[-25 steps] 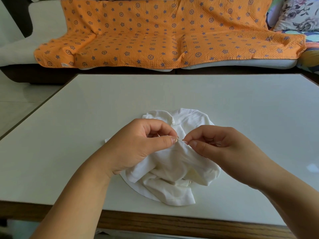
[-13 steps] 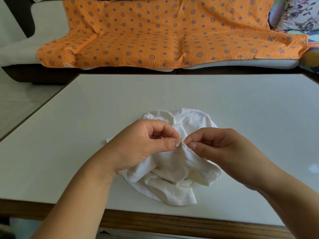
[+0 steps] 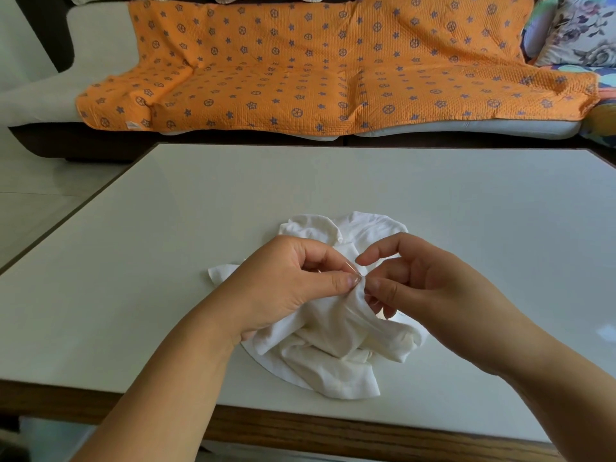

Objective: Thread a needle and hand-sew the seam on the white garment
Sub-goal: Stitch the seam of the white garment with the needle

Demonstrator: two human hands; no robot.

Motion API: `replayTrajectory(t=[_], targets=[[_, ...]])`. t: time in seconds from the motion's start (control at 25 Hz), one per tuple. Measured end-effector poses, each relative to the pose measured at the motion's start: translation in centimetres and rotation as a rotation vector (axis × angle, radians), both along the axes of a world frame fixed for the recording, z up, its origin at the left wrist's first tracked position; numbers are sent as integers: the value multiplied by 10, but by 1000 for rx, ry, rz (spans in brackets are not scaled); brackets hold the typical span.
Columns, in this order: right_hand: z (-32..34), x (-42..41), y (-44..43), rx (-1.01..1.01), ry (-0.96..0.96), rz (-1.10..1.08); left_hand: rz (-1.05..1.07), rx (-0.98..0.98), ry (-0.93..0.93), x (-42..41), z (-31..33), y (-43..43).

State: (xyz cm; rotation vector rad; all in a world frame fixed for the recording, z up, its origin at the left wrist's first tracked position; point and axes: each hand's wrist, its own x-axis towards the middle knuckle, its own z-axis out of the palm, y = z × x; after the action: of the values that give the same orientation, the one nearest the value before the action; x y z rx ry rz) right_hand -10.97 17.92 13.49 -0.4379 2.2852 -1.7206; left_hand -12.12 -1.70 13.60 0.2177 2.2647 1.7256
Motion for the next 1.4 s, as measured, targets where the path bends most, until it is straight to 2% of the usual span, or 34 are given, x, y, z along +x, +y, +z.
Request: replayTrajectory(t=[0.16,0.44,0.6,0.68,0.76,0.84,0.96,1.04,1.12,1.24,1.32,1.4], targets=[[2,2,-2,28,60,-7,-4,-8,-14,1,0,1],[4,4,-6,75,26,-13,-5,-18,-55,0,-1,1],[-3,0,-8,163,134,-227,33,-31,-56,-1,-3,1],[-3,-9,-3,-75,45,-351,78,-21,-62,-3,-5,-1],[1,-20,5,-461,-166,-405,114,0,-77,-4,-6,-4],[3,-28,12,-733,-337,-429,130,13,-89,-4,-5,-5],[3,-38,23,-994,-461,-487,153,18,-95,-4,-4,-6],[1,-44,29,-1087,-442,-538,165,31,-101,-5,-3,-8],[-1,-49,35,-1075,-374,-576,171,64,-111,-5,-3,-9],[-7,-56,42,-926,-258,-619,167,107,-113,-4,-2,-11],[-13,-60,43,-700,-142,-707,149,129,-114,-4,-1,-12],[-20,-62,42,-331,-3,-827,135,145,-121,-4,0,-13]])
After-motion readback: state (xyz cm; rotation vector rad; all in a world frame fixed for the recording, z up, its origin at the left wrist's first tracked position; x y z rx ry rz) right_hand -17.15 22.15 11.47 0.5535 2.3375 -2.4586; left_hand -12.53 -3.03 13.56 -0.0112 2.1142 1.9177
